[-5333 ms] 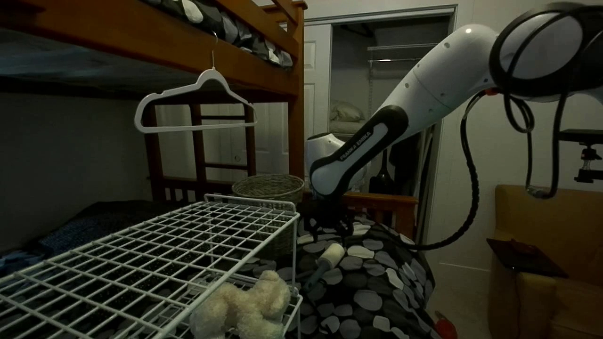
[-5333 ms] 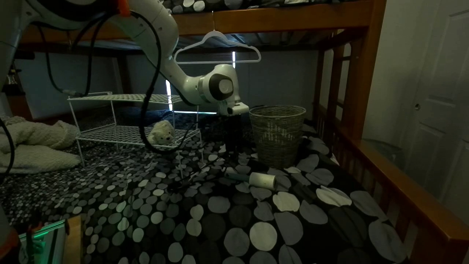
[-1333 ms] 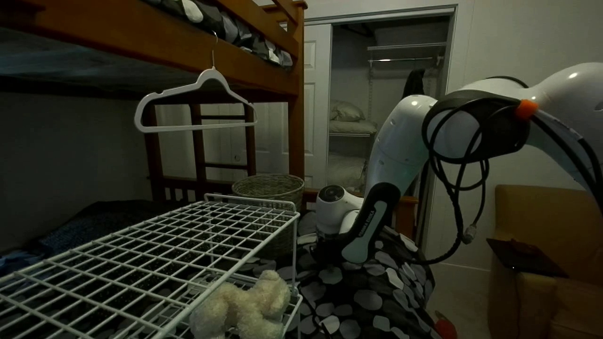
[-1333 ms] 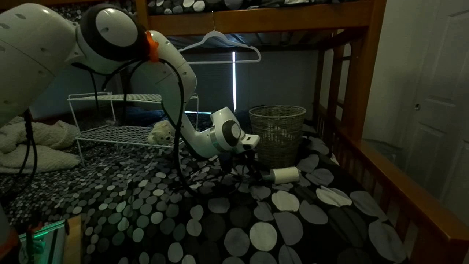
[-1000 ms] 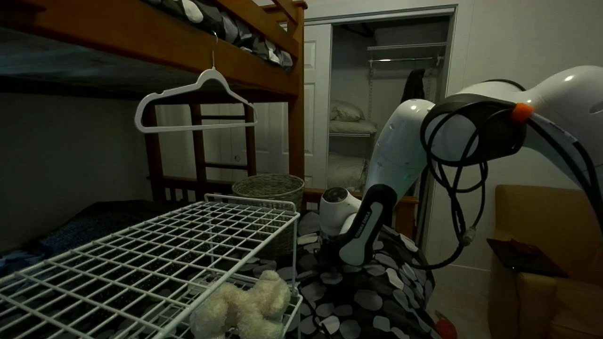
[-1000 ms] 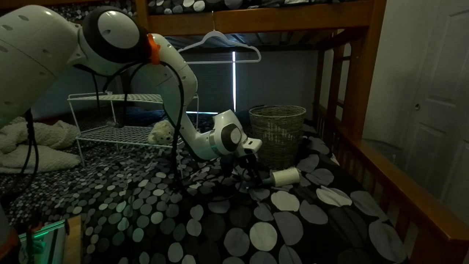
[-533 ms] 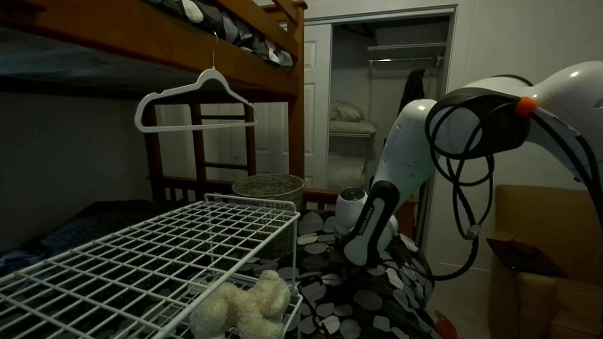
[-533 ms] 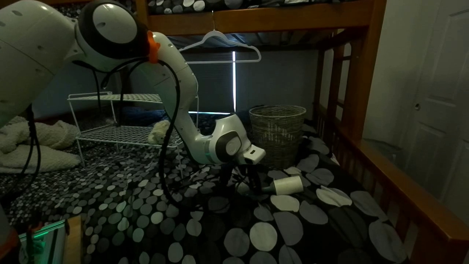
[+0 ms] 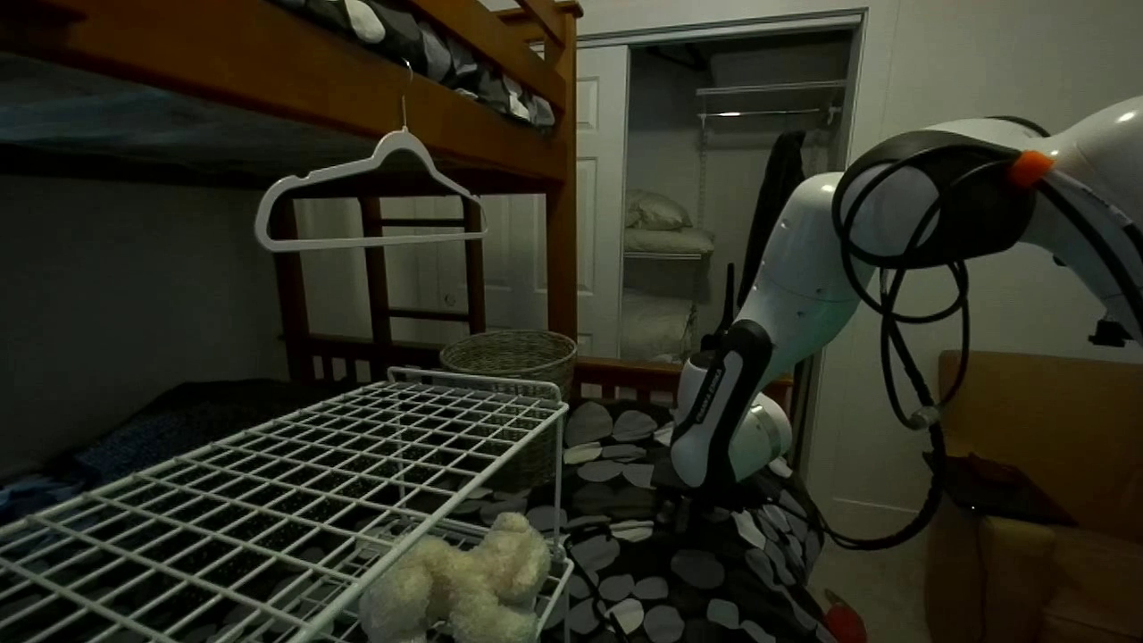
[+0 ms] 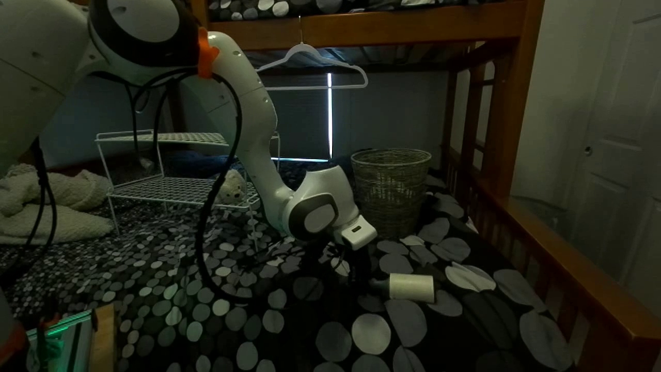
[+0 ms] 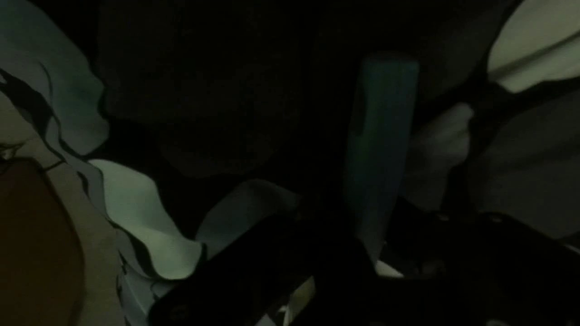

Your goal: Use the comb brush to brush the blanket

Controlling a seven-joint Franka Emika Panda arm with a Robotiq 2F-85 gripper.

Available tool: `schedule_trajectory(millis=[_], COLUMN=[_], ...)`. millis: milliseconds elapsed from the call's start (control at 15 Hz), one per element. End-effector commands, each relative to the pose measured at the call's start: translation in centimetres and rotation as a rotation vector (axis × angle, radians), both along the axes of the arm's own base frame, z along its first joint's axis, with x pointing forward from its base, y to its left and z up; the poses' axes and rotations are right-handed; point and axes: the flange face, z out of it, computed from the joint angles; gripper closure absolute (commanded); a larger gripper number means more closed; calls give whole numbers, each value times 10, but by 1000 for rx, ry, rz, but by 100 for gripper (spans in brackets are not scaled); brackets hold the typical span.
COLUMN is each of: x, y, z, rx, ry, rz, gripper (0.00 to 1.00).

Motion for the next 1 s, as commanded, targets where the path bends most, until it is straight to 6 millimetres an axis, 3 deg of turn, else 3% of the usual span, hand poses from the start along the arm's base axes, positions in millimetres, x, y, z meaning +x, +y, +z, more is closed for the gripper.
schedule_trajectory(millis=[0,200,467,733,933], x=[-24,-22,-11,-2,5], y=[-28,-34,-8,55,104], z=[1,27,87,127,126], rx=[38,-11,-110,-164,-172], ry=[9,-78,-228,-286,-296], rz=[-117,-138,-40,107,215], gripper=[95,95,95,95,95])
